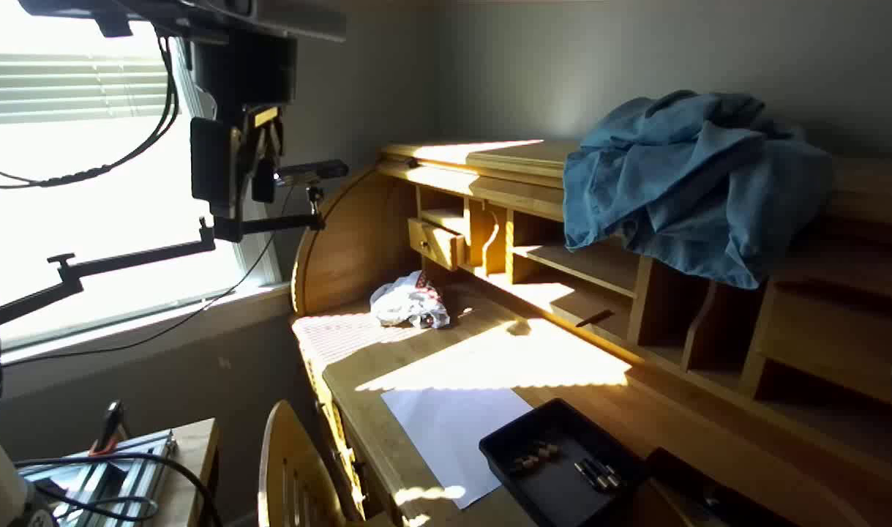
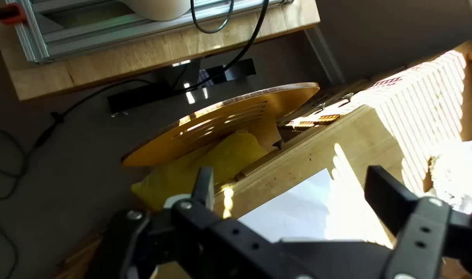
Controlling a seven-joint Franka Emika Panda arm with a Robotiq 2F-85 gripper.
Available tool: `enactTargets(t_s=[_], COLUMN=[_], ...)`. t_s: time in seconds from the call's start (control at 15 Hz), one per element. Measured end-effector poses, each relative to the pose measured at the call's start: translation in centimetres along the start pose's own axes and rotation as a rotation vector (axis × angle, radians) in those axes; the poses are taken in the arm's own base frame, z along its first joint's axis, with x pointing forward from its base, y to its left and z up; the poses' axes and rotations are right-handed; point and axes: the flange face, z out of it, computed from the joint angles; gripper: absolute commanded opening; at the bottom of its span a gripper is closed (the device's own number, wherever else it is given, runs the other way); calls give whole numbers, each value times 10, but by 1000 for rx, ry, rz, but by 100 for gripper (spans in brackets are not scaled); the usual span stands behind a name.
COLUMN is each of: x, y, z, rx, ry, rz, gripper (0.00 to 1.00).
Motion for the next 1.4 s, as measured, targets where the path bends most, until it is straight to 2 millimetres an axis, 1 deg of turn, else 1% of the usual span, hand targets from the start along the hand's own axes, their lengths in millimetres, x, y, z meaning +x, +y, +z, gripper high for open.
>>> enactTargets(t_s=[0.67,1.0,1.4], x=[0,6,7], y=[-1,4,4], z=[0,2,2], rx=[-4,0,0], ry=[0,3,2], rz=[1,18,19], gripper=[100,100,100])
